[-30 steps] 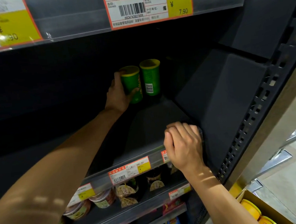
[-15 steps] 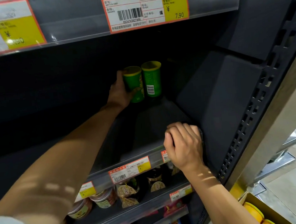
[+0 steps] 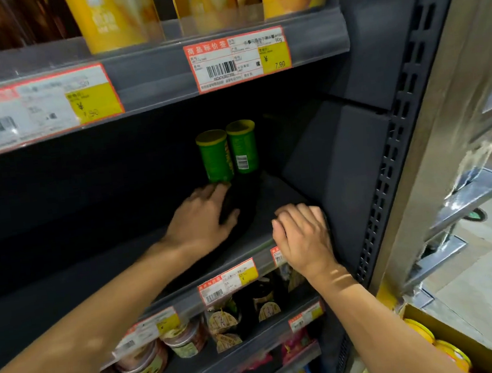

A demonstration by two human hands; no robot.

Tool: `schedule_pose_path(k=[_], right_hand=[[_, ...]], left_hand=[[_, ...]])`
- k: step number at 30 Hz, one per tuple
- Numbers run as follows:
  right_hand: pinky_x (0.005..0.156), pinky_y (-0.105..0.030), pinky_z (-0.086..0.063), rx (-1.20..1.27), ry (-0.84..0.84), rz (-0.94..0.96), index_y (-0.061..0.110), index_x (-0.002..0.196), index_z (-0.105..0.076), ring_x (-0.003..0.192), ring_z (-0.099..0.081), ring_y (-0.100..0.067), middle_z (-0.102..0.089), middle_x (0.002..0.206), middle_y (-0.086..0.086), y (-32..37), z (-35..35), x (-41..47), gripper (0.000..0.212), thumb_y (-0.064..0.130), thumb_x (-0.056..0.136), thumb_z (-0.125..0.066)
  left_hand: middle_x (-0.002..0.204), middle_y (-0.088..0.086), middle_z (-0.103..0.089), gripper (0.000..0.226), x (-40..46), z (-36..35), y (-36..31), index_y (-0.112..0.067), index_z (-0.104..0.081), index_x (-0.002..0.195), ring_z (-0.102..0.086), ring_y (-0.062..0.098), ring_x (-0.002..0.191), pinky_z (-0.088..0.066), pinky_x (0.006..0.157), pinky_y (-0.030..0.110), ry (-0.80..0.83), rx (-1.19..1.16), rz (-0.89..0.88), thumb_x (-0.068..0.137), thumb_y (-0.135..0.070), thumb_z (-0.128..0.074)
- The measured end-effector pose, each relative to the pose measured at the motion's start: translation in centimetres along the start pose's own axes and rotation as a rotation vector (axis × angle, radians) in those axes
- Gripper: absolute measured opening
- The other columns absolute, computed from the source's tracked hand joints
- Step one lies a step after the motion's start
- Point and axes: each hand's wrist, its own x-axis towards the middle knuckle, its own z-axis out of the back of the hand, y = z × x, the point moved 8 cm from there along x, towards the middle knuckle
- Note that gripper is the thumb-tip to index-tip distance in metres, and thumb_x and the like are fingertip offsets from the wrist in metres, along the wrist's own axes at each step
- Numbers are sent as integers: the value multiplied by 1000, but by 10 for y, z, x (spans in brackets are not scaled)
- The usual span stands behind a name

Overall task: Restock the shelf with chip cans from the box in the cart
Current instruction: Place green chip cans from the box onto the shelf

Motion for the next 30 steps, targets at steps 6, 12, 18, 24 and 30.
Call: schedule_pose_path(k=[6, 12, 18, 24, 30], right_hand=[[107, -49, -40, -126, 215, -127, 11, 106, -71, 118, -59, -29, -67, 123, -11, 8, 8, -9, 48, 39, 105, -32], [117, -44, -32, -60, 343, -260, 10, 141, -52, 140, -41, -30, -46, 150, -14, 20, 63, -94, 53, 42, 100, -45], [100, -43, -48, -209, 560, -541, 10, 132, -58, 121, -55, -30, -59, 133, -13, 8, 124, -228, 50, 45, 100, -43], [92, -43, -52, -321, 781, -862, 12, 127, -60, 111, -61, -30, -63, 122, -10, 0, 185, -343, 56, 48, 91, -38], [99, -40, -45, -373, 833, -1179, 14, 135, -52, 119, -54, -28, -58, 130, -9, -17, 238, -417, 49, 44, 96, -45]], left_hand=[[136, 13, -58, 49, -43, -9, -47, -10, -57, 132, -60, 33, 116, -53, 92, 41, -93, 15, -187, 90, -34, -64], [136, 12, -59, 50, -95, -29, -96, -8, -64, 127, -56, 28, 124, -45, 103, 36, -99, -89, -361, 86, -32, -48], [126, 16, -65, 44, -151, -112, -166, -5, -68, 120, -64, 30, 112, -54, 92, 41, 81, -156, -570, 79, -21, -65], [112, 19, -68, 44, -216, -190, -250, -4, -69, 110, -67, 33, 98, -58, 79, 39, 337, -145, -811, 72, -24, -66], [121, 22, -64, 62, -261, -253, -307, -4, -65, 117, -65, 36, 108, -55, 88, 42, 554, -88, -931, 62, -25, -83]])
